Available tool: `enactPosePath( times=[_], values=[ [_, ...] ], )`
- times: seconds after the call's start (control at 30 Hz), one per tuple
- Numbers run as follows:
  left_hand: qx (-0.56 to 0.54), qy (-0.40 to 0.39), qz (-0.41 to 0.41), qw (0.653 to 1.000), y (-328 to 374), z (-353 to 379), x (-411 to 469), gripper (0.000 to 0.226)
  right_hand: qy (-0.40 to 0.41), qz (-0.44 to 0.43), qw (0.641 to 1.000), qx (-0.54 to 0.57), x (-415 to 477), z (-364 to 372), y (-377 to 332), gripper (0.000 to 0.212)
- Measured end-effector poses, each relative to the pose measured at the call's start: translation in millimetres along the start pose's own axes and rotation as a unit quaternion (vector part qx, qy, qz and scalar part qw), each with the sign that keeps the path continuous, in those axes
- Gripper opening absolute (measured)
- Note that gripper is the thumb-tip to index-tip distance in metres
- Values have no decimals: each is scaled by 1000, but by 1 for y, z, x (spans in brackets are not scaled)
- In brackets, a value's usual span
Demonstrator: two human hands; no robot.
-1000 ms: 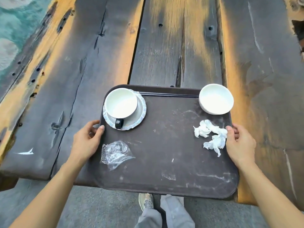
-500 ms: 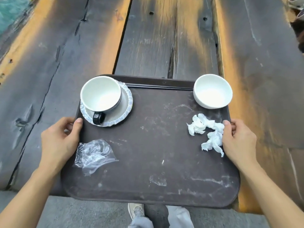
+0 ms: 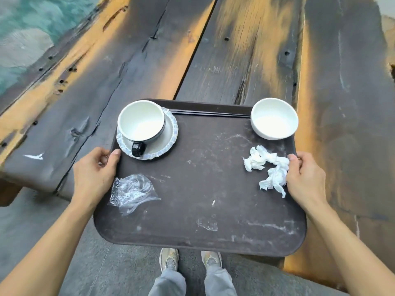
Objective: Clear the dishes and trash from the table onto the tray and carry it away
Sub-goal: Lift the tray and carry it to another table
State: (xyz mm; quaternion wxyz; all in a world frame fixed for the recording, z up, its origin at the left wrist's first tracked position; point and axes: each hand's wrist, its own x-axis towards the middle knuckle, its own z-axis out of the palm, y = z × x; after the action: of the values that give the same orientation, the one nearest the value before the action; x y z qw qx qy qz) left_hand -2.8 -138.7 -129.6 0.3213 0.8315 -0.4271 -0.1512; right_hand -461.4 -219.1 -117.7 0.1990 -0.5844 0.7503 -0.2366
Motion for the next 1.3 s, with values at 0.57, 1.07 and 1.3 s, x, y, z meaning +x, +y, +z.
enactPosePath(
  times=[0.57, 1.07, 1.3],
  values=[
    [-36, 172, -193, 965, 52, -210, -171, 25, -149, -226, 963, -7, 5, -94, -182, 24],
    [-19, 371, -370, 851, -14, -353, -390, 27, -318, -430, 845, 23, -164, -40, -334, 27],
    [-14, 415, -411, 811, -50, -413, -472, 27, -335, -477, 812, 17, -271, -28, -377, 28]
  ],
)
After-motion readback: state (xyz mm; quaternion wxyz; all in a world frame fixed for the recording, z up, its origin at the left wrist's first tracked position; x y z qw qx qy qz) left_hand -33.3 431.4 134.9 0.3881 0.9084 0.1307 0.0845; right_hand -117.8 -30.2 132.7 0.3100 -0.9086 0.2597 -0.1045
